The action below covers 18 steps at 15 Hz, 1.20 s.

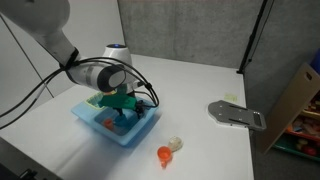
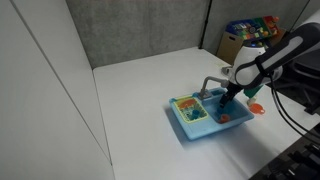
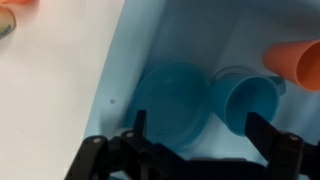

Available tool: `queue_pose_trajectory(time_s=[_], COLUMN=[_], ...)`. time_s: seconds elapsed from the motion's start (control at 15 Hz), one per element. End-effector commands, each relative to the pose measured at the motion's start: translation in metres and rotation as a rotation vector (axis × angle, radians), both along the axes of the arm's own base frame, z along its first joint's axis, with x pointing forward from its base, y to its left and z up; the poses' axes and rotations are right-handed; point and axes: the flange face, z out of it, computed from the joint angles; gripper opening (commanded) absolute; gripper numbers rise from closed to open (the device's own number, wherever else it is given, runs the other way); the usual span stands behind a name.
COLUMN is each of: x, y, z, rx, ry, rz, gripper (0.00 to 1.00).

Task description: Put the blue cup on the table

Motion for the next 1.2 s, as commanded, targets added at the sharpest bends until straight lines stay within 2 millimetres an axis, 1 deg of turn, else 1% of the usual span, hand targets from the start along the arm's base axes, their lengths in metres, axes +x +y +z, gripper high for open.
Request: queue_pose_trajectory(time_s=[0.0, 0.2, 0.6, 0.67, 0.73, 0.87, 1.13], x=[-0.002, -0.004, -0.005, -0.005, -0.005, -0.005, -0.006], y=[-0.006, -0.003, 0.007, 0.008, 0.009, 0.010, 0.007], z=[-0.001, -0.005, -0.014, -0.014, -0.015, -0.014, -0.008], rx=[-0.019, -0.027, -0.042, -0.042, -0.044, -0.044, -0.036], ry=[0.035, 0.053, 0.070, 0.071, 0.073, 0.072, 0.064], rz=[0.016, 0.028, 0.059, 0.062, 0.065, 0.068, 0.064], gripper=[1.00, 1.00, 1.00, 0.82, 0.75, 0.56, 0.25])
